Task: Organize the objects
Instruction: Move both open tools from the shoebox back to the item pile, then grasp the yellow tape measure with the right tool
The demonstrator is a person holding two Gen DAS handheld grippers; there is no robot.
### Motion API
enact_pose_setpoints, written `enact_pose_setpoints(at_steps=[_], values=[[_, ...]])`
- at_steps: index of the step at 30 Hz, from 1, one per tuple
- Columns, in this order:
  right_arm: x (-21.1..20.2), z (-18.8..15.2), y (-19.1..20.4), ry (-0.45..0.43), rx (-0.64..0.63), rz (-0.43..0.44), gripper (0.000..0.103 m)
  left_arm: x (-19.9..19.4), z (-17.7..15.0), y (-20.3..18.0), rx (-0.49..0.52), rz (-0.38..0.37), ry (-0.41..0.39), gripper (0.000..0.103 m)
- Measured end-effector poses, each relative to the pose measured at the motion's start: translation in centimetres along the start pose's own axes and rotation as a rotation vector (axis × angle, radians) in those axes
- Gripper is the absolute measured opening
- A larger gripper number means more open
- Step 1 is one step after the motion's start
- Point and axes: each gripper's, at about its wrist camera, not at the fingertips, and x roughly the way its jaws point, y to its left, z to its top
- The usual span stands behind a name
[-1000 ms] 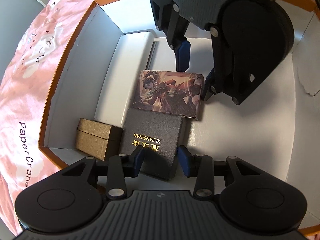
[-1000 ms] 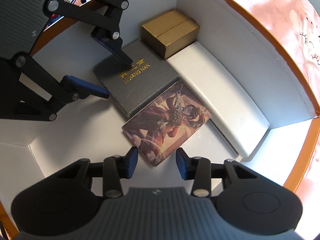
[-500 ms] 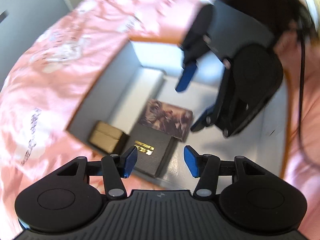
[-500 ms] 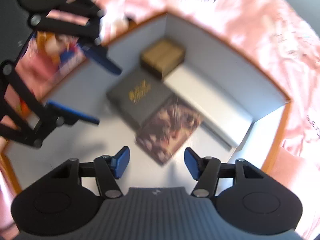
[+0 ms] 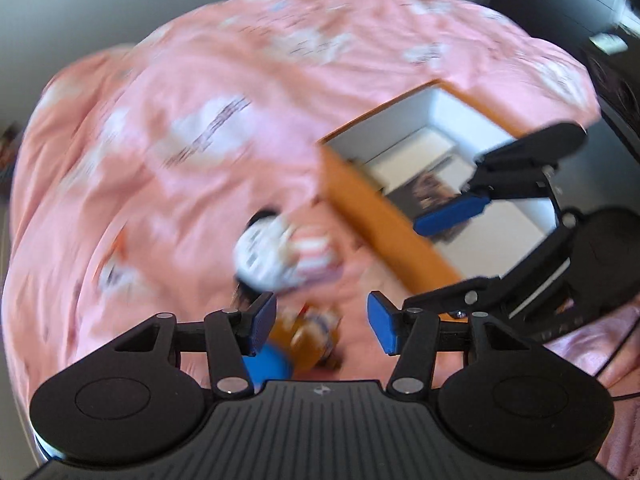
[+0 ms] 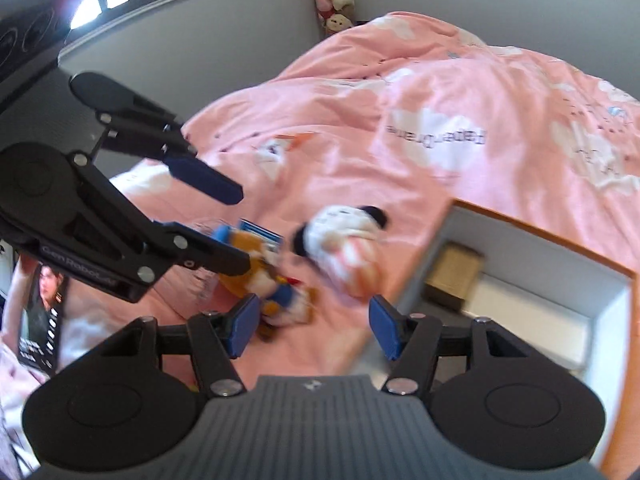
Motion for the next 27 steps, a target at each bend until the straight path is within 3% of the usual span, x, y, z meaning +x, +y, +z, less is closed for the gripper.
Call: enact_pose_setpoints(at_steps=[2,7,12,15,27], values=[[1.3,0.8,1.1,0.032,0.009,0.008,0.063,-0.5,-1.4,0.9,-0.072,-0.001,0.023,0.058],[2.7,-1.9,4.4,0.145,0.004,0.033,0.058,-0.4,-5.7,1.2,-0.195,-0.044,0.092,0.053],[5.0,-4.4,6.7,0.253,-0.033,0.007,0.050,0.3,-8.8,-0.1,-0.296,-0.001,0.091,0.048],[5.6,-5.6,8.1,0.306,-0.078,-0.028,0.044,0.8,-9.8,-1.5,-0.307,0.029,0.092,0.047],[7.4,-9.4,11.0,0.424,-0.202,-0.151,0.043,2.5,-13.1,-3.2,-0.322,0.066,0.116,0.047]])
